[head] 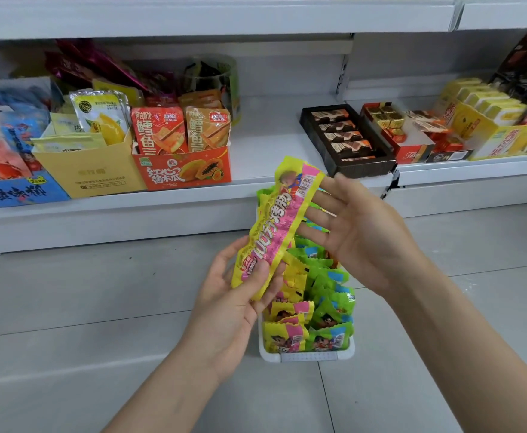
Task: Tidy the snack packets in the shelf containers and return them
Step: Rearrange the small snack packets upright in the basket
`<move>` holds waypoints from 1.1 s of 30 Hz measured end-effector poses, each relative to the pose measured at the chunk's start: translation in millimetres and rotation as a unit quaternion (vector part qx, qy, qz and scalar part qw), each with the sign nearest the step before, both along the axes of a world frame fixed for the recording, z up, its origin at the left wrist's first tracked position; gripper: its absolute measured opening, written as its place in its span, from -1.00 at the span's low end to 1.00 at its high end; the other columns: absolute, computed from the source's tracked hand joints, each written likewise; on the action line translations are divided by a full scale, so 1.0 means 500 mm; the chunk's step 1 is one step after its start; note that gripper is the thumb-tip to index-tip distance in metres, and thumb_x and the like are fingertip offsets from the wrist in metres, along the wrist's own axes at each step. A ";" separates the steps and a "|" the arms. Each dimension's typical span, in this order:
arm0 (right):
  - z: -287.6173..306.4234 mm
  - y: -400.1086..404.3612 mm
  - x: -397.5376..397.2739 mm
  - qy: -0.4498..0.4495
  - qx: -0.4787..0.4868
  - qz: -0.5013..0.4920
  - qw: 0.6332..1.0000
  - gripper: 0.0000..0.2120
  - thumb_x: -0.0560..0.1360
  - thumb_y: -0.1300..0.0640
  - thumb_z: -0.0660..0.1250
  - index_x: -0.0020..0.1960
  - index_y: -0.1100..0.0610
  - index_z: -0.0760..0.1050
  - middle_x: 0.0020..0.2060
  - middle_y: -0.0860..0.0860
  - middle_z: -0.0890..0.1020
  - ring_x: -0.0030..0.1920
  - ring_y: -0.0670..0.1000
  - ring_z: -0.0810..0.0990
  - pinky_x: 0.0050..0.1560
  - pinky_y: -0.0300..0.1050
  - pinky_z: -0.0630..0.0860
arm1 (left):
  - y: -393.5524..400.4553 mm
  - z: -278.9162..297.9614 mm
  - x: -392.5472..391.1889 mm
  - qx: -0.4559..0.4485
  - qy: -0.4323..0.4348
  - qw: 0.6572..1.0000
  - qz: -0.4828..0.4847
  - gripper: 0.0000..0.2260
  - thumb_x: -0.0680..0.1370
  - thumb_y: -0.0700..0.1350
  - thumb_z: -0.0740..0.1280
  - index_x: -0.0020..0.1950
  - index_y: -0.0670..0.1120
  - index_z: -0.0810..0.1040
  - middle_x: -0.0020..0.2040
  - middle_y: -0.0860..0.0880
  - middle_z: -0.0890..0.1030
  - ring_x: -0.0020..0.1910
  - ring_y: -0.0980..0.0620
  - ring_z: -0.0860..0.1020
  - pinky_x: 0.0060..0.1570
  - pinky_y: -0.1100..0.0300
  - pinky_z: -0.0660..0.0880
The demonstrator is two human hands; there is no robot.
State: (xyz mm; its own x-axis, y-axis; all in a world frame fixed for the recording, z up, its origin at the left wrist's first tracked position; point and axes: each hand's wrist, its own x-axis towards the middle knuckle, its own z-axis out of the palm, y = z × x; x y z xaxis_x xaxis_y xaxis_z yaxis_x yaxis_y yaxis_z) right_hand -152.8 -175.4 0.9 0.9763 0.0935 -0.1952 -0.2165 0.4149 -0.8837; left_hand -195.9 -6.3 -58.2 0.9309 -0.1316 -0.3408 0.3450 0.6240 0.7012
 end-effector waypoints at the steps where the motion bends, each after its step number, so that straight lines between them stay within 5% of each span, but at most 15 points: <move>1: 0.000 -0.002 -0.001 0.001 0.002 0.005 1.000 -0.60 0.68 -0.05 0.11 0.25 0.19 0.55 0.12 0.11 0.69 0.11 0.09 0.69 0.09 0.00 0.65 | 0.001 0.001 -0.003 0.047 -0.023 0.999 0.002 -0.53 0.37 -0.23 0.47 0.26 -0.03 0.52 0.11 -0.12 0.70 0.04 -0.08 0.69 -0.15 0.19 0.62; 4: -0.004 0.001 0.004 -0.026 -0.082 -0.031 0.996 -0.64 0.64 -0.05 0.21 0.22 0.18 0.58 -0.02 0.09 0.72 0.02 0.12 0.71 0.02 0.05 0.67 | 0.001 -0.004 -0.012 0.160 -0.094 0.982 -0.023 -0.56 0.41 -0.21 0.47 0.27 0.00 0.52 0.04 -0.13 0.72 0.01 -0.07 0.70 -0.16 0.19 0.62; 11: -0.005 -0.033 0.012 -0.097 -0.215 -0.100 0.967 -0.87 0.59 0.17 0.33 0.05 0.08 0.66 -0.16 0.04 0.75 -0.08 0.09 0.72 -0.10 -0.02 0.69 | 0.015 -0.019 -0.003 0.249 -0.141 0.958 -0.025 -0.80 0.53 -0.31 0.38 0.11 -0.11 0.64 -0.07 -0.04 0.74 -0.11 0.06 0.71 -0.20 0.35 0.57; 15: 0.032 -0.072 0.011 -0.198 -0.284 -0.166 0.923 -0.84 0.55 0.28 0.39 0.00 0.05 0.67 -0.22 -0.07 0.75 -0.14 0.02 0.74 -0.17 -0.15 0.67 | 0.041 -0.030 0.032 0.301 -0.165 0.939 0.000 -0.79 0.55 -0.25 0.38 0.14 -0.01 0.62 0.04 0.03 0.72 0.07 0.06 0.67 0.06 0.20 0.57; 17: 0.055 -0.104 0.003 -0.235 -0.300 -0.209 0.901 -0.83 0.55 0.25 0.40 -0.04 0.00 0.66 -0.21 -0.13 0.74 -0.12 -0.01 0.74 -0.15 -0.15 0.67 | 0.058 -0.045 0.043 0.366 -0.160 0.917 0.007 -0.80 0.56 -0.21 0.39 0.11 0.07 0.62 0.06 0.09 0.70 0.10 0.07 0.64 0.17 0.09 0.54; 20: 0.063 -0.149 -0.012 -0.242 -0.317 -0.254 0.881 -0.88 0.55 0.17 0.42 -0.01 -0.03 0.67 -0.18 -0.12 0.74 -0.06 0.00 0.74 -0.07 -0.09 0.68 | 0.068 -0.063 0.035 0.451 -0.190 0.872 -0.031 -0.75 0.59 -0.21 0.36 0.03 0.17 0.62 0.03 0.14 0.67 0.04 0.21 0.61 0.10 0.23 0.54; 25: 0.042 -0.173 -0.033 -0.185 -0.280 -0.274 0.901 -0.87 0.57 0.17 0.39 -0.01 -0.03 0.67 -0.16 -0.08 0.75 -0.02 0.03 0.73 -0.05 -0.11 0.67 | 0.052 -0.078 0.018 0.539 -0.294 0.777 -0.142 -0.77 0.59 0.00 0.31 0.22 0.08 0.60 0.19 0.17 0.50 0.16 0.15 0.56 0.21 0.29 0.48; 29: 0.039 -0.165 -0.050 -0.169 -0.282 -0.261 0.908 -0.87 0.56 0.16 0.39 -0.04 -0.04 0.66 -0.19 -0.11 0.75 -0.07 0.00 0.74 -0.08 -0.15 0.66 | 0.036 -0.069 0.018 0.546 -0.291 0.766 -0.175 -0.71 0.62 -0.02 0.30 0.34 0.05 0.54 0.21 0.16 0.48 0.13 0.16 0.57 0.23 0.18 0.50; 33: 0.053 -0.148 -0.059 -0.183 -0.272 -0.233 0.915 -0.91 0.53 0.14 0.40 -0.01 -0.01 0.65 -0.19 -0.10 0.75 -0.09 -0.01 0.74 -0.10 -0.17 0.67 | 0.040 -0.070 0.016 0.562 -0.294 0.751 -0.182 -0.84 0.61 -0.04 0.32 0.12 0.01 0.67 0.04 0.13 0.54 0.08 0.21 0.55 0.13 0.33 0.44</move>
State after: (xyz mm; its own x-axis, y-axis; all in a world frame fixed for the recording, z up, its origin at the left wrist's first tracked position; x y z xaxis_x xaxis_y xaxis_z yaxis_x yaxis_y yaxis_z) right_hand -182.3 -249.6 27.4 0.8944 -0.3638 0.2601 0.2250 -0.1365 -0.9647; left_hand -188.0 13.7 -93.1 0.9357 -0.3517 0.0290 -0.2273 -0.5378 0.8119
